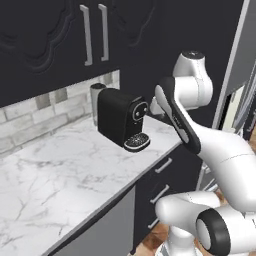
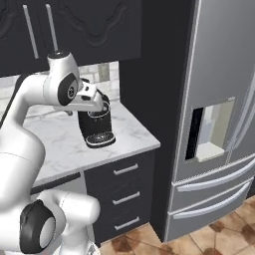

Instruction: Take a straw from the drawer in front and place it inside the glass cup on the dining counter.

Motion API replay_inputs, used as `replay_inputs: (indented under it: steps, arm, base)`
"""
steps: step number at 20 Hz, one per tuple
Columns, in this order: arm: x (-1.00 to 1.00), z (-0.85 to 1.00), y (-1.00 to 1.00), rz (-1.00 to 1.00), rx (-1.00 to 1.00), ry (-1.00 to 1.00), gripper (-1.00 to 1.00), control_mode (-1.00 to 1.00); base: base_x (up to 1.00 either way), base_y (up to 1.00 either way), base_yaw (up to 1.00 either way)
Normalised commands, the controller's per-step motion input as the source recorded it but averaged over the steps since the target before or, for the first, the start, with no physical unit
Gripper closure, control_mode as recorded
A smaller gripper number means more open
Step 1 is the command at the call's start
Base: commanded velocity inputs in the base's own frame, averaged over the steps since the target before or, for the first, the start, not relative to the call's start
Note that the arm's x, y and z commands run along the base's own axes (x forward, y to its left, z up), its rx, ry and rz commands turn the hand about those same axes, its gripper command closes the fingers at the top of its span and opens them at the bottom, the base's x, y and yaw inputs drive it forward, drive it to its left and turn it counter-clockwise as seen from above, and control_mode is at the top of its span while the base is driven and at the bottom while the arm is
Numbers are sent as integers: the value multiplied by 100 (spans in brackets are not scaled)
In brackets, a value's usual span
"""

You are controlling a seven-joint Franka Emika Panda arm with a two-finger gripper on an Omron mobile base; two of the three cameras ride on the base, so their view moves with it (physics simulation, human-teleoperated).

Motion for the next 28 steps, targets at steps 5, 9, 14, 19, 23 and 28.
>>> replay_inputs:
  steps: [5,9,14,19,23,28]
  arm:
    - [0,0,0,0,0,0,-100,100]
    - [0,0,0,0,0,0,-100,100]
    - [-27,-39,4,-12,16,0,-100,-100]
    - [-88,-78,-49,-18,38,-4,-100,-100]
    - [-64,-73,-97,-7,53,-1,-100,-100]
    - [-23,-59,-93,0,51,0,-100,-100]
  base:
    - [1,36,-20]
    - [0,38,-13]
    - [0,5,-2]
    - [0,0,0]
    - [0,0,0]
    - [0,0,0]
